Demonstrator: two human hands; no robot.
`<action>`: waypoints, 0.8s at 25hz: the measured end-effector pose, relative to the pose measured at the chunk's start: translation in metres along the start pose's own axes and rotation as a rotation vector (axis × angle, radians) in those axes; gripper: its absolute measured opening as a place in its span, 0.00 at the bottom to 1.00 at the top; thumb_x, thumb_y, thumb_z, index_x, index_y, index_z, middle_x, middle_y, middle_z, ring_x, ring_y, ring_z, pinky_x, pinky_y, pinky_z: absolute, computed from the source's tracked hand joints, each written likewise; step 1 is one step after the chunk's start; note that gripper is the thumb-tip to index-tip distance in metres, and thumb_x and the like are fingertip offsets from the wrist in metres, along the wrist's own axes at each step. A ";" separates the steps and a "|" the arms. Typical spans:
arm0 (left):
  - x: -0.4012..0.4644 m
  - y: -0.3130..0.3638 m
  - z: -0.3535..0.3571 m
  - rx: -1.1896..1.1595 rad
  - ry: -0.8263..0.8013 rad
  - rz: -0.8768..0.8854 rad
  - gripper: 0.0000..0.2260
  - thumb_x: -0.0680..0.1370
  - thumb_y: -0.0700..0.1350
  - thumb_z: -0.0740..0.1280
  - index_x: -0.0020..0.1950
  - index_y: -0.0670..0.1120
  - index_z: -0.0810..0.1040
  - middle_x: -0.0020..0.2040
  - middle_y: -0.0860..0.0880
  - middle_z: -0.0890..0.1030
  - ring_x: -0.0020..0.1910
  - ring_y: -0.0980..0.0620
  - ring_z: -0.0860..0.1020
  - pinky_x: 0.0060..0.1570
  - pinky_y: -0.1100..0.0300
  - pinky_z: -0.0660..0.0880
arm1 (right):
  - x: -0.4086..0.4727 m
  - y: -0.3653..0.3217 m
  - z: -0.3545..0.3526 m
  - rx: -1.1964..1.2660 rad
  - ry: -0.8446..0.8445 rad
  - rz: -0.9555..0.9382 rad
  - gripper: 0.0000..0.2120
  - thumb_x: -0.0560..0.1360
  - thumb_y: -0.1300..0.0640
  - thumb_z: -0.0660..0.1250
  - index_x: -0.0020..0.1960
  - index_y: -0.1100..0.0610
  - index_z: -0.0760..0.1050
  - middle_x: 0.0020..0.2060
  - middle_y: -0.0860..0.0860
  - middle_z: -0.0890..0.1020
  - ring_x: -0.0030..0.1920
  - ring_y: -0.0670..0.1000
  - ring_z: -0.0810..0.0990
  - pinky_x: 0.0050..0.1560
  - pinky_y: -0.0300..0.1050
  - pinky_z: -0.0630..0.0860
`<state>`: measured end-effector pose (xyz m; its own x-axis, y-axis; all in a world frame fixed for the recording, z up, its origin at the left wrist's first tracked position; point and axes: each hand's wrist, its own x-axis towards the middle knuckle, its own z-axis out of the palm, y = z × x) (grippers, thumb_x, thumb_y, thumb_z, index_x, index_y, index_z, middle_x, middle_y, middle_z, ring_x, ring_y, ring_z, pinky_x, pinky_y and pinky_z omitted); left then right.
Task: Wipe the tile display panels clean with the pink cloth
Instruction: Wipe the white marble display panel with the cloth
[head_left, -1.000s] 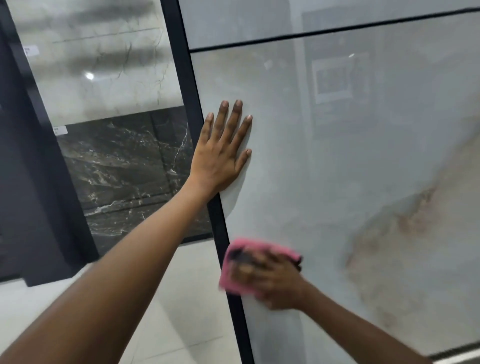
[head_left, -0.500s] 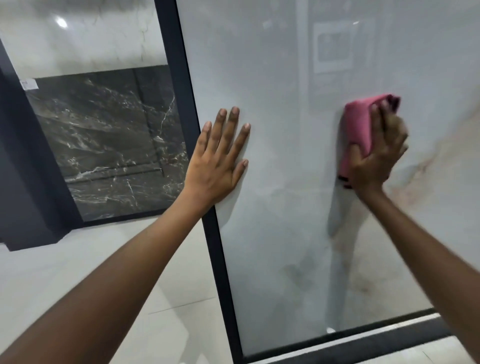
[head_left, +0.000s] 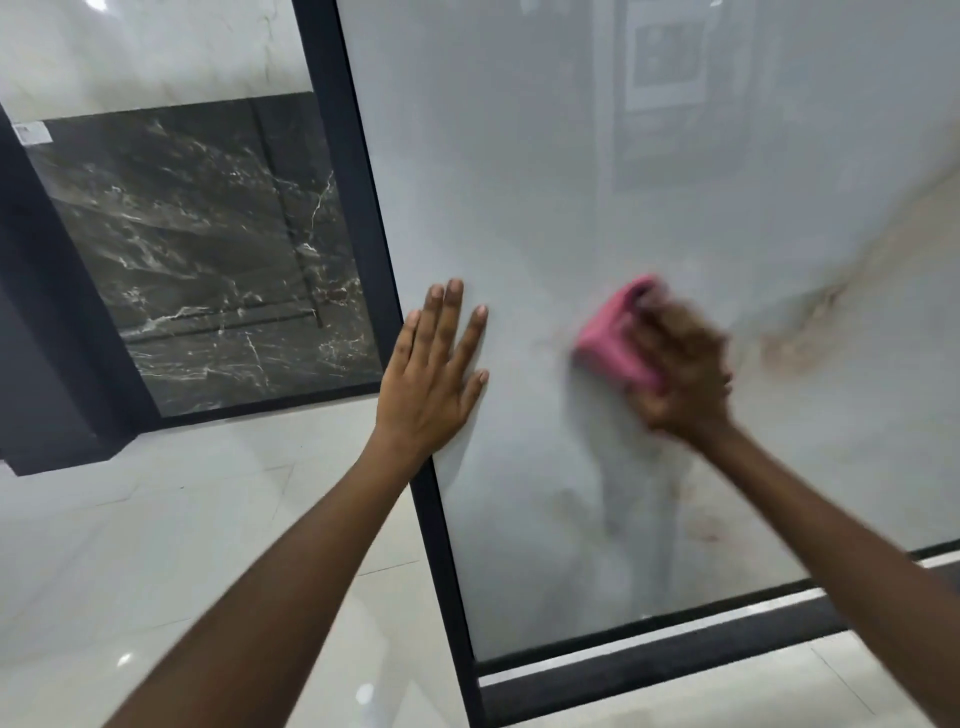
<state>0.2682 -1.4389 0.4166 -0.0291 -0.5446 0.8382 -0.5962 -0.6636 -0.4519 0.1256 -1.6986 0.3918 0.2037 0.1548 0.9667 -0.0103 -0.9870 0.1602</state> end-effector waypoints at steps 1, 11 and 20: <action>-0.005 0.001 0.006 0.025 0.014 0.008 0.28 0.82 0.55 0.50 0.79 0.45 0.50 0.79 0.38 0.50 0.78 0.44 0.44 0.76 0.50 0.46 | 0.016 0.032 -0.014 -0.029 0.121 0.189 0.31 0.71 0.51 0.63 0.74 0.54 0.65 0.67 0.65 0.72 0.67 0.60 0.68 0.70 0.52 0.61; 0.000 -0.001 0.008 0.030 0.074 -0.018 0.27 0.82 0.55 0.51 0.78 0.45 0.52 0.77 0.37 0.60 0.78 0.43 0.48 0.76 0.50 0.47 | -0.181 -0.185 0.092 0.004 -0.567 -0.711 0.33 0.71 0.51 0.65 0.75 0.45 0.62 0.72 0.41 0.67 0.68 0.53 0.67 0.59 0.49 0.67; -0.101 0.055 0.025 -0.087 -0.051 -0.032 0.29 0.82 0.51 0.52 0.80 0.48 0.43 0.79 0.45 0.39 0.79 0.47 0.43 0.77 0.52 0.43 | -0.060 0.038 -0.006 0.019 0.052 0.249 0.30 0.70 0.52 0.62 0.72 0.52 0.64 0.70 0.57 0.66 0.68 0.58 0.65 0.71 0.48 0.56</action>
<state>0.2586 -1.4330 0.2996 0.0307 -0.5509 0.8340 -0.6640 -0.6349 -0.3950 0.1075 -1.7446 0.3411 0.1466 -0.0915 0.9849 -0.0358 -0.9955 -0.0872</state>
